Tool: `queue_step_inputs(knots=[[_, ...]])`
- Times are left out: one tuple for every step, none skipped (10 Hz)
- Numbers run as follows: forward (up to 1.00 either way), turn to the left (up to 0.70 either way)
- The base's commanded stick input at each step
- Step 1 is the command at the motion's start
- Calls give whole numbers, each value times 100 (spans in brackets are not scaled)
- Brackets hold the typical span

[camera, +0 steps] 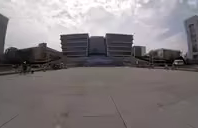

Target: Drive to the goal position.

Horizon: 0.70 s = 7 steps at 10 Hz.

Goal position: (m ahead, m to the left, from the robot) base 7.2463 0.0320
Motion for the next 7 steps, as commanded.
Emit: queue_step_inputs(knots=[[67,0],[67,0],[67,0],[67,0],[67,0],[67,0],[67,0]])
